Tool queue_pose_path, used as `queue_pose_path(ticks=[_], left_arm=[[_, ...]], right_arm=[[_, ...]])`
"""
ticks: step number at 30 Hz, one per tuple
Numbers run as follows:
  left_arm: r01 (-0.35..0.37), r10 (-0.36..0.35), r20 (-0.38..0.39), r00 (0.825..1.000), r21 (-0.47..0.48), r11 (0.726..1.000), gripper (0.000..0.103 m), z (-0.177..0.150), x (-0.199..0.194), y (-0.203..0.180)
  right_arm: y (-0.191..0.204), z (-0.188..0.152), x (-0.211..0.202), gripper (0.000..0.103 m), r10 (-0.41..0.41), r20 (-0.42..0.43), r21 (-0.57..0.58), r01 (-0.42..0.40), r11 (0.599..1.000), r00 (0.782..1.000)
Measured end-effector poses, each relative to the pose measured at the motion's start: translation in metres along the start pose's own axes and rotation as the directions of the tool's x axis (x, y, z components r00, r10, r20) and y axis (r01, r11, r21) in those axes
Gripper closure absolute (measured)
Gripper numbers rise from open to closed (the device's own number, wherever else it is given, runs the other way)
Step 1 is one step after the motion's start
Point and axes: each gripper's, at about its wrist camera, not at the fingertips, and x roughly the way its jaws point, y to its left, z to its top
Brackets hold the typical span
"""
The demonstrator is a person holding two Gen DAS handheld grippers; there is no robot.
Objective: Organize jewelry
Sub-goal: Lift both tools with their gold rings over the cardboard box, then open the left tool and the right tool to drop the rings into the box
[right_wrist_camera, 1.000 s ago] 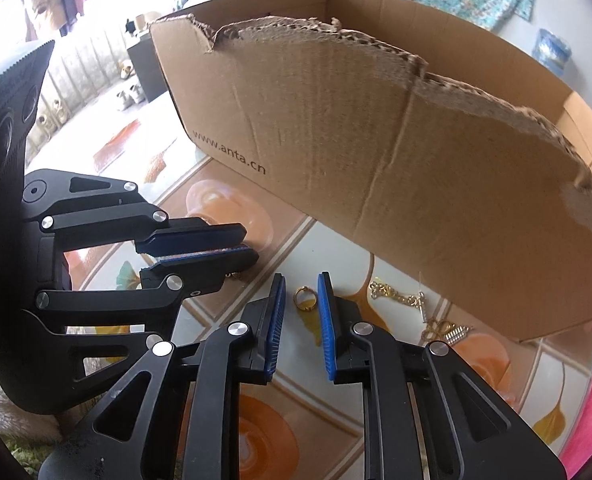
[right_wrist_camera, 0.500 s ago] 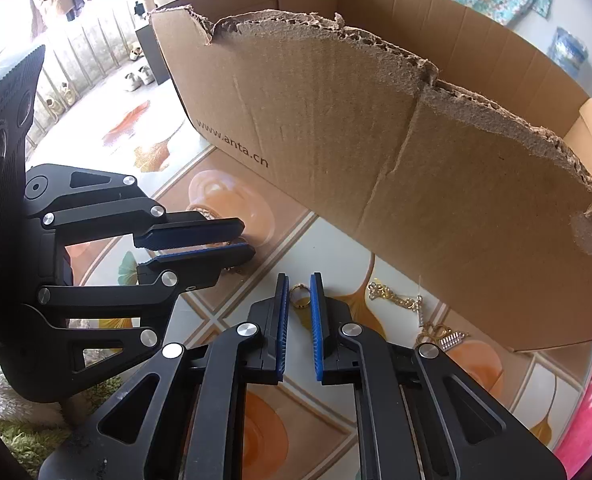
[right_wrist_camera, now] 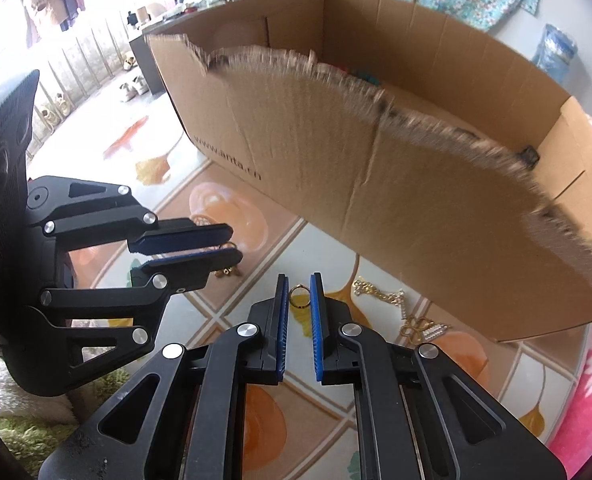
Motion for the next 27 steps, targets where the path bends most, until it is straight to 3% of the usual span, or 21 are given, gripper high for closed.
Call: queue_pose_path(ticks=[8,13,16,19,23,27], left_arm=[[0.02,-0.022,0.07,0.997,0.03,0.999,0.092,0.016,-0.039,-0.008],[0.079,-0.09,0.212,0.973,0.062,0.995,0.092,0.051,-0.088,-0.007],[0.093,-0.104,0.257,0.961,0.056,0.994,0.092,0.078,-0.094,0.007],[0.071,-0.076,0.224,0.972,0.027,0.997,0.092,0.104,-0.075,0.024],[0.074,-0.072,0.111,0.991,-0.014,0.997,0.092,0.131,-0.04,0.052],[0.143,-0.149,-0.042,0.988,-0.113,0.983,0.092,0.139,-0.003,0.075]], right_arm=[[0.001,0.007,-0.048,0.094,0.049,0.095,0.014,-0.051,0.999,0.994],[-0.013,0.028,-0.101,0.094,0.11,0.236,0.023,-0.119,0.993,0.966],[-0.032,0.048,-0.117,0.095,0.136,0.311,0.017,-0.148,0.989,0.941],[-0.055,0.073,-0.106,0.094,0.118,0.306,0.026,-0.132,0.991,0.945],[-0.088,0.106,-0.07,0.094,0.152,0.198,0.059,-0.167,0.984,0.968],[-0.103,0.118,-0.037,0.094,0.218,0.068,0.088,-0.224,0.971,0.973]])
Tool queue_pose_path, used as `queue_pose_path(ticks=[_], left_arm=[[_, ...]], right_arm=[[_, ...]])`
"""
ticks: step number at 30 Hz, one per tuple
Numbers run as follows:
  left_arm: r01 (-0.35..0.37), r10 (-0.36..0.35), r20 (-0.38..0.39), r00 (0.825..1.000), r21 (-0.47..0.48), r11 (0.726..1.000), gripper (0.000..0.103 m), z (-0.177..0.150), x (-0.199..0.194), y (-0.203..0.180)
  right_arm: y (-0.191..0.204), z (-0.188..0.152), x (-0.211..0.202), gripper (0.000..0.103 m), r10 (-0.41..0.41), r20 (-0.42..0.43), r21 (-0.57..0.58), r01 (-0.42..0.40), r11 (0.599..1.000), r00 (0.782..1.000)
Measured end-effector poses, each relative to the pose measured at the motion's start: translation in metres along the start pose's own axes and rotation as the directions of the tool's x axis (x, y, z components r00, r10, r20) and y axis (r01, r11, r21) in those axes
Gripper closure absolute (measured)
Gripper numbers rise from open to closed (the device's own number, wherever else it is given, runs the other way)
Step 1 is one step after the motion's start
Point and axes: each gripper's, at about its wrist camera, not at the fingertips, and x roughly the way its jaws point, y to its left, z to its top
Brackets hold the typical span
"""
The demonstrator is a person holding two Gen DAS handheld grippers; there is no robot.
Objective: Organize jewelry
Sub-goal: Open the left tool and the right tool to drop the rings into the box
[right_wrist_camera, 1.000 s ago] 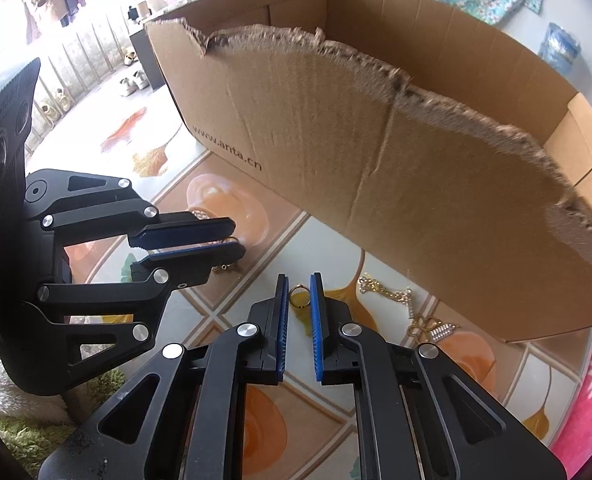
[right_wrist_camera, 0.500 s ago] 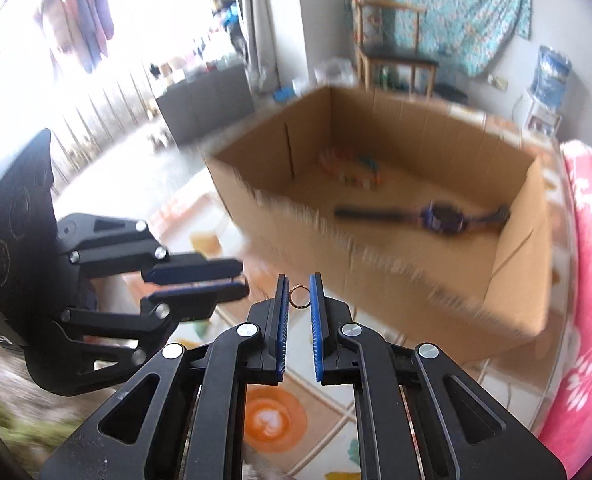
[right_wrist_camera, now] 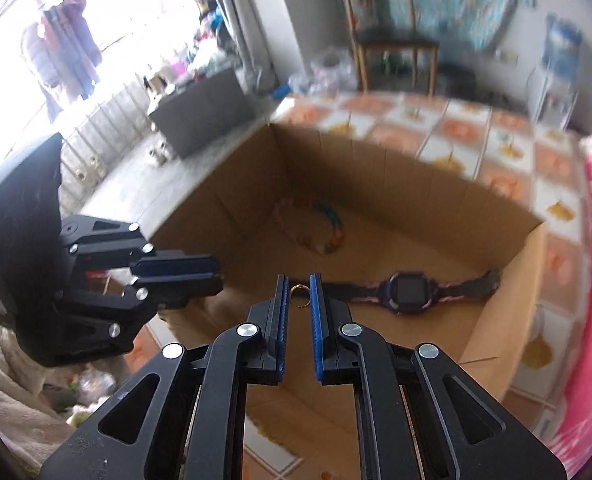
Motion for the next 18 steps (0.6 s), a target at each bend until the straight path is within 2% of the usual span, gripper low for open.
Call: queue_pose_path(ticks=[3,7,12,18], left_arm=[[0.02,-0.024,-0.099,0.995,-0.041,0.999,0.092,0.003,0.022,0.007],[0.026,-0.036,-0.163,0.986,-0.062,0.998,0.092,0.008,0.041,0.008],[0.044,-0.063,-0.188,0.98,-0.105,0.994,0.092,0.009,0.054,0.01],[0.045,-0.063,-0.149,0.987,-0.126,0.991,0.091,0.014,0.044,0.015]], right_arm=[[-0.007,-0.005,0.015,0.094,0.007,-0.079,0.006,-0.006,1.0,0.997],[-0.017,-0.009,0.028,0.091,0.018,-0.134,0.036,-0.013,0.999,0.991],[-0.029,-0.014,0.022,0.085,0.049,-0.113,0.08,-0.04,0.996,0.992],[-0.036,-0.017,0.001,0.082,0.037,-0.035,0.094,-0.033,0.995,0.999]])
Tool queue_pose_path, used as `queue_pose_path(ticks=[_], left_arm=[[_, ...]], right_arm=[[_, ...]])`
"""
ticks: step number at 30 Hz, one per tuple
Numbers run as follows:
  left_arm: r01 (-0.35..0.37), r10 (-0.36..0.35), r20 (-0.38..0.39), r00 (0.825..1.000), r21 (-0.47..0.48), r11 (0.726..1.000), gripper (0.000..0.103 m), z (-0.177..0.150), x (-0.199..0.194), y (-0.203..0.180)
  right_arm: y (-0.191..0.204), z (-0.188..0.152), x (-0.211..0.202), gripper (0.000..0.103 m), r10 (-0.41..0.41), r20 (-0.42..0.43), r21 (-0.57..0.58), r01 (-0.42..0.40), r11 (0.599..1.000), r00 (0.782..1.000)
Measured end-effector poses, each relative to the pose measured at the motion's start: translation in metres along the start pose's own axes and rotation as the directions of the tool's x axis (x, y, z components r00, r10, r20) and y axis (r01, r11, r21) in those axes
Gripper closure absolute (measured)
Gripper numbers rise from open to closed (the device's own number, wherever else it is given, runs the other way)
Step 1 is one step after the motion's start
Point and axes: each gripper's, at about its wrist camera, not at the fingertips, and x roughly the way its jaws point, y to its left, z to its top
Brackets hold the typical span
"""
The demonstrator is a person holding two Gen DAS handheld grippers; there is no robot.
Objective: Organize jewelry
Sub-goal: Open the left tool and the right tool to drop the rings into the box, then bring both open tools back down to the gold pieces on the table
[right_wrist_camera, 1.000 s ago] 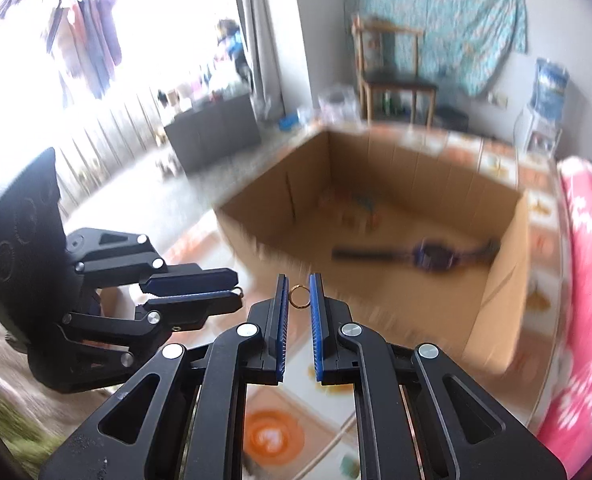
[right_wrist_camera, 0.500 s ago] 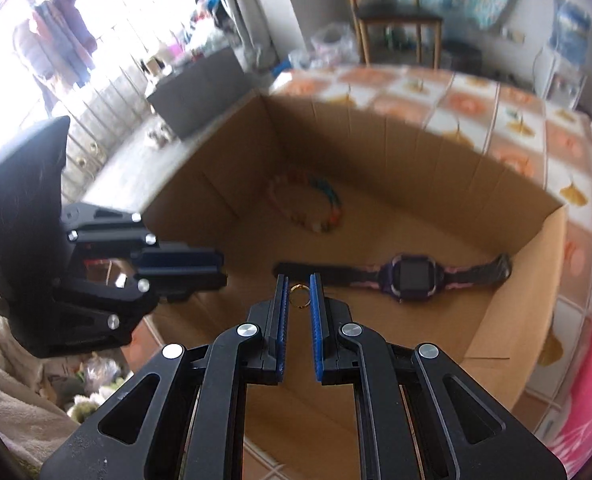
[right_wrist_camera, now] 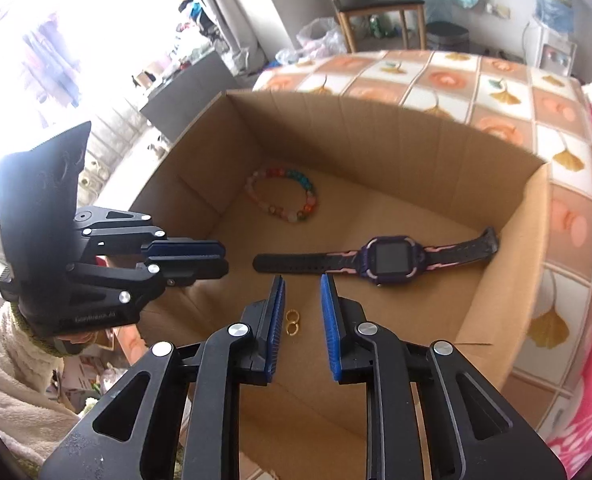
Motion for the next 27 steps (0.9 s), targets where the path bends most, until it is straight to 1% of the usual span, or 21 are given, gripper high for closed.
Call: queue_pose_path(ticks=[3,6,7,9,10,11,12,13,15,16,18,20,22,25,27], left_arm=[[-0.017,0.017,0.04,0.999,-0.008,1.0,0.089,0.0,-0.014,0.003],[-0.035,0.035,0.095,0.995,-0.006,0.999,0.088,-0.007,-0.034,0.002],[-0.041,0.042,0.111,0.993,-0.004,0.999,0.088,-0.009,-0.039,0.002],[-0.055,0.053,0.171,0.984,0.003,0.998,0.085,-0.02,-0.061,-0.001],[-0.056,0.054,0.199,0.978,0.007,0.998,0.084,-0.026,-0.071,-0.003],[-0.055,0.051,0.221,0.974,0.012,0.998,0.08,-0.032,-0.079,-0.004],[-0.053,0.046,0.255,0.966,0.019,0.998,0.075,-0.042,-0.091,-0.007],[-0.053,0.044,0.281,0.959,0.024,0.998,0.072,-0.052,-0.101,-0.008],[-0.044,0.03,0.311,0.95,0.036,0.998,0.059,-0.07,-0.114,-0.011],[-0.041,0.025,0.318,0.948,0.043,0.998,0.056,-0.081,-0.118,-0.013],[-0.041,0.022,0.309,0.951,0.054,0.998,0.044,-0.097,-0.119,-0.015],[-0.029,0.009,0.273,0.962,0.071,0.997,0.04,-0.114,-0.111,-0.019],[-0.018,0.0,0.23,0.973,0.073,0.997,0.039,-0.128,-0.096,-0.022],[0.004,-0.011,0.157,0.988,0.049,0.999,0.039,-0.145,-0.063,-0.024],[-0.015,0.009,0.126,0.992,0.047,0.999,0.039,-0.153,-0.041,-0.027]], right_arm=[[0.001,-0.002,-0.014,0.079,-0.002,0.049,-0.002,0.002,1.0,0.999],[0.007,-0.009,-0.036,0.076,-0.002,0.119,-0.009,0.003,1.0,0.993],[0.009,-0.012,-0.045,0.075,0.001,0.15,-0.01,0.001,1.0,0.989],[0.014,-0.02,-0.062,0.073,0.008,0.204,-0.021,-0.004,1.0,0.979],[0.019,-0.029,-0.076,0.072,0.008,0.248,-0.029,-0.001,1.0,0.969],[0.023,-0.035,-0.084,0.07,0.011,0.273,-0.038,-0.001,0.999,0.962],[0.028,-0.044,-0.093,0.069,0.021,0.304,-0.05,-0.006,0.999,0.952],[0.032,-0.052,-0.1,0.068,0.028,0.329,-0.056,-0.01,0.998,0.944],[0.037,-0.073,-0.11,0.067,0.055,0.366,-0.066,-0.033,0.997,0.929],[0.038,-0.083,-0.113,0.067,0.068,0.377,-0.067,-0.046,0.997,0.924],[0.041,-0.099,-0.111,0.066,0.078,0.371,-0.062,-0.059,0.996,0.925],[0.046,-0.115,-0.099,0.066,0.087,0.342,-0.038,-0.079,0.996,0.936],[0.046,-0.126,-0.082,0.066,0.11,0.302,-0.003,-0.115,0.993,0.947],[0.043,-0.138,-0.044,0.066,0.102,0.221,0.076,-0.121,0.99,0.97],[0.043,-0.144,-0.029,0.066,0.083,0.184,0.124,-0.107,0.986,0.979]])
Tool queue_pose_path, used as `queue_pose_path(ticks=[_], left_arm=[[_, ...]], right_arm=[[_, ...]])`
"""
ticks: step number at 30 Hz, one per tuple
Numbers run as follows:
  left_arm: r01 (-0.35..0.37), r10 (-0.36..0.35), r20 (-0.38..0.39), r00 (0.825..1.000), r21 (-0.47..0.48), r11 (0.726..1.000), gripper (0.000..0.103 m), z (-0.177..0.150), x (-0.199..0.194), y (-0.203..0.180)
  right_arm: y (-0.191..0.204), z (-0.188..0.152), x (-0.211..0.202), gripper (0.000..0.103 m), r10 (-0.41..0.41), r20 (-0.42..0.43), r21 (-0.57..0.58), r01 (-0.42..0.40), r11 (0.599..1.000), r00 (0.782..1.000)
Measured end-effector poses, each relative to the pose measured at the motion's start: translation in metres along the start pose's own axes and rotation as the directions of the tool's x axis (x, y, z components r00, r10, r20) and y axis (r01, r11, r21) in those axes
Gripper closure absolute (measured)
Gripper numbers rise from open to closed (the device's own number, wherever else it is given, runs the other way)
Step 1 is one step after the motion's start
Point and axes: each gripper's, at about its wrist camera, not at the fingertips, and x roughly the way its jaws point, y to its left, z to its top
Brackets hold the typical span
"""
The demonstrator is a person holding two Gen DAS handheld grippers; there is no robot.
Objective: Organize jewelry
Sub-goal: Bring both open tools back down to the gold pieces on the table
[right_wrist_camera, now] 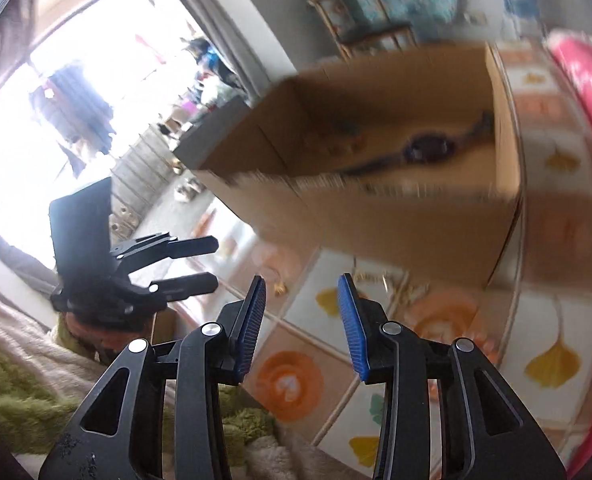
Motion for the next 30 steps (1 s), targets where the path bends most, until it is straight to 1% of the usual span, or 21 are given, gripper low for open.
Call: queue_pose_path(ticks=[2,5,6,7,8,10,11,16,21,24,27,30], left_arm=[[-0.051,0.051,-0.03,0.998,0.013,0.999,0.039,-0.007,0.019,-0.005],[-0.091,0.092,-0.058,0.994,0.009,0.996,0.041,-0.016,0.04,-0.01],[-0.096,0.096,-0.057,0.994,0.009,0.995,0.042,-0.018,0.044,-0.011],[-0.115,0.116,-0.053,0.992,0.014,0.993,0.044,-0.02,0.048,-0.012],[-0.131,0.132,-0.054,0.99,0.02,0.991,0.047,-0.02,0.051,-0.014],[-0.161,0.162,-0.039,0.986,0.039,0.986,0.051,-0.022,0.054,-0.017],[-0.176,0.177,-0.035,0.984,0.05,0.983,0.055,-0.022,0.056,-0.02],[-0.226,0.229,-0.017,0.973,0.114,0.967,0.064,-0.021,0.062,-0.03],[-0.239,0.243,-0.013,0.97,0.134,0.962,0.073,-0.019,0.068,-0.038],[-0.243,0.246,-0.01,0.969,0.134,0.961,0.079,-0.018,0.069,-0.036],[-0.245,0.248,-0.008,0.969,0.132,0.961,0.083,-0.017,0.07,-0.037],[-0.244,0.248,-0.007,0.969,0.133,0.961,0.084,-0.017,0.07,-0.036]], right_arm=[[-0.005,-0.008,0.014,0.066,-0.029,-0.031,0.045,0.03,0.999,0.999],[-0.009,-0.015,0.022,0.066,-0.071,-0.036,0.104,0.074,0.992,0.997],[-0.008,-0.015,0.022,0.066,-0.091,-0.03,0.106,0.093,0.99,0.995],[-0.007,-0.015,0.023,0.066,-0.116,-0.02,0.108,0.117,0.987,0.993],[-0.007,-0.015,0.025,0.066,-0.124,-0.016,0.109,0.125,0.986,0.992],[-0.005,-0.016,0.027,0.067,-0.145,-0.004,0.1,0.145,0.984,0.989],[-0.004,-0.016,0.027,0.068,-0.155,-0.002,0.092,0.154,0.984,0.988],[-0.004,-0.017,0.034,0.073,-0.237,0.014,0.049,0.236,0.97,0.971],[-0.012,-0.015,0.034,0.076,-0.303,0.03,0.04,0.301,0.953,0.953],[-0.014,-0.013,0.041,0.077,-0.307,0.018,0.041,0.306,0.951,0.952],[-0.017,-0.016,0.038,0.08,-0.304,0.013,0.039,0.303,0.952,0.953],[-0.016,-0.014,0.042,0.081,-0.31,0.013,0.029,0.309,0.951,0.951]])
